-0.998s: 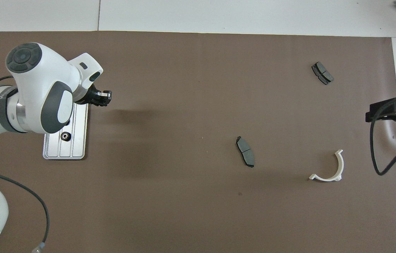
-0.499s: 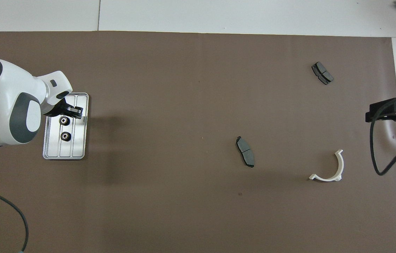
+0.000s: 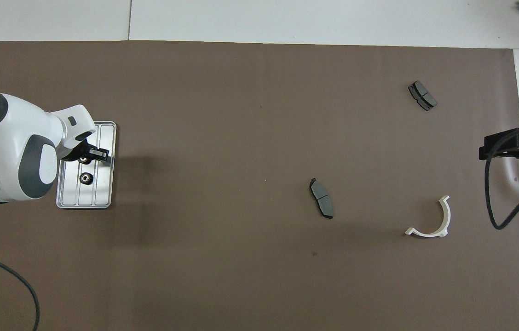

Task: Pick bearing gear from pile to tray
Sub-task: 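Lower the third gear onto the tray and open the left gripper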

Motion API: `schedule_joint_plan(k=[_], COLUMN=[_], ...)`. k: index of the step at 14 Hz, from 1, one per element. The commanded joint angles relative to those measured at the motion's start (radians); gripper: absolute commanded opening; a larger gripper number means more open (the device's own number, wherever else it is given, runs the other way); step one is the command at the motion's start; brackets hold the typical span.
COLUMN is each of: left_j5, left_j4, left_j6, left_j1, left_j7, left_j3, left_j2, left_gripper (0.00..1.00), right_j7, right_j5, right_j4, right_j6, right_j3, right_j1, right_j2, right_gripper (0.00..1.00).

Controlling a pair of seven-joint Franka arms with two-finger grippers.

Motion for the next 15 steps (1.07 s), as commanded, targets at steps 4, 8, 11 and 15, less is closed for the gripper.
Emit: schedule_joint_plan(k=[4, 8, 11, 15], left_j5=[-0.01, -0.01, -0.01, -0.009], left_j4=[-0.043, -0.015, 0.034, 0.136], left_j6=[0.03, 0.023, -0.018, -0.197], left_j1=[0.01, -0.001, -0.007, -0.01], left_j7=[0.02, 0.008, -0.024, -0.063], left_j3=[-0.007, -0.007, -0.008, -0.016], left_j2=[-0.037, -0.033, -0.036, -0.065], left_gripper=[0.45, 0.45, 0.45, 0.45], right_j7=[0.02, 0.02, 0.017, 0.017], right_j5=[-0.001, -0.001, -0.016, -0.017], right_j4=[-0.004, -0.004, -0.004, -0.004], right_j6=[0.004, 0.004, 0.033, 0.047], right_j3=[0.013, 0.004, 0.002, -0.025], right_j1=[-0.005, 0.016, 0.025, 0.059], right_j2=[-0.006, -0.006, -0.004, -0.003], right_gripper=[1.0, 1.0, 1.0, 1.0])
